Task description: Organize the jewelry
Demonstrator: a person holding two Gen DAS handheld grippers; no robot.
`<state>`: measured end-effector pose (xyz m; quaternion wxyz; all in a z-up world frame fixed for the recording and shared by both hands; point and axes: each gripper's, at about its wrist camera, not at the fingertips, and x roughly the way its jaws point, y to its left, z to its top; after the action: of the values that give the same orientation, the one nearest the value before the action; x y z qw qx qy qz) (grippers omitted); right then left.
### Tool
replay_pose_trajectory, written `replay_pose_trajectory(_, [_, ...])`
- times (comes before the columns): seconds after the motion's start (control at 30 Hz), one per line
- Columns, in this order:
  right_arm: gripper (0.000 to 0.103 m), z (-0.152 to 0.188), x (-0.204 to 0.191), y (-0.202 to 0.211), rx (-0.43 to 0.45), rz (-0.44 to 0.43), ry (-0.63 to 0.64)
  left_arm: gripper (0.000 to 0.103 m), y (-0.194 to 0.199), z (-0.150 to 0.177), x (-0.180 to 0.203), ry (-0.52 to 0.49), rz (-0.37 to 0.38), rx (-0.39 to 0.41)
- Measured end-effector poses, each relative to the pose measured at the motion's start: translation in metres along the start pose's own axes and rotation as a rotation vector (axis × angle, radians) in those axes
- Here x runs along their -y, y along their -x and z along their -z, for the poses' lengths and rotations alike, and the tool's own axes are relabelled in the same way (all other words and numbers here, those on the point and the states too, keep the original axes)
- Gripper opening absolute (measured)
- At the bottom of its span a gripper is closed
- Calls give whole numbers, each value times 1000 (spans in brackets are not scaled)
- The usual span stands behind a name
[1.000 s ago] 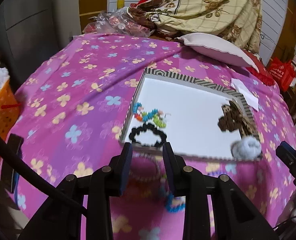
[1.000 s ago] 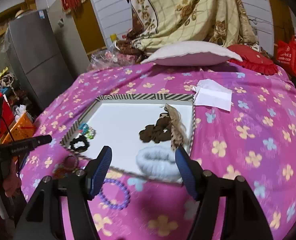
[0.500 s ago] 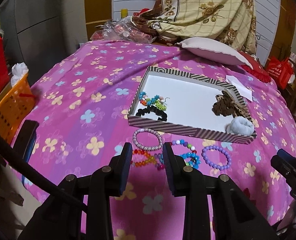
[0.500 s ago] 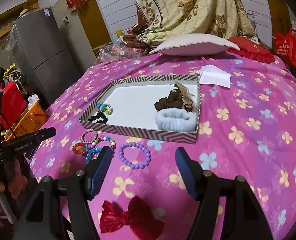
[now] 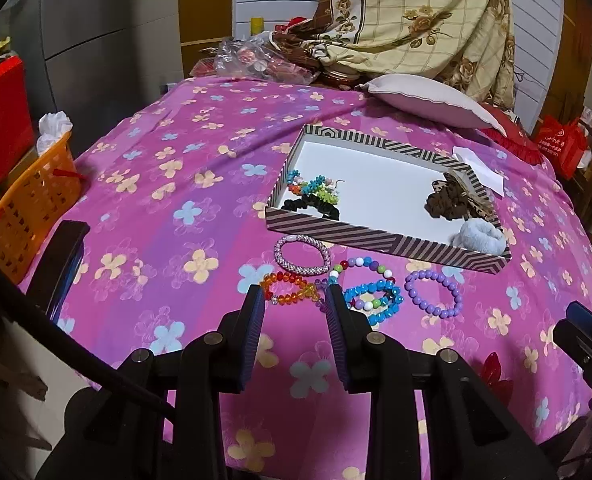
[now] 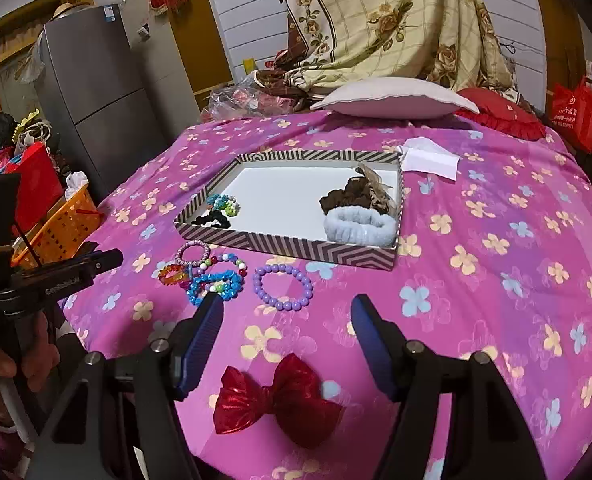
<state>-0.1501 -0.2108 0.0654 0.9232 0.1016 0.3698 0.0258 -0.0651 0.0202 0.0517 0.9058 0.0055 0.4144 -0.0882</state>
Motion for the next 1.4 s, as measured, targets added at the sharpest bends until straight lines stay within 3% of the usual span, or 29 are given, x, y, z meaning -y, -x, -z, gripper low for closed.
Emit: replay_pose_trajectory(1.4, [72,27,11,-13,-121,7,-28,50,-8,13,-3,6,1,-47])
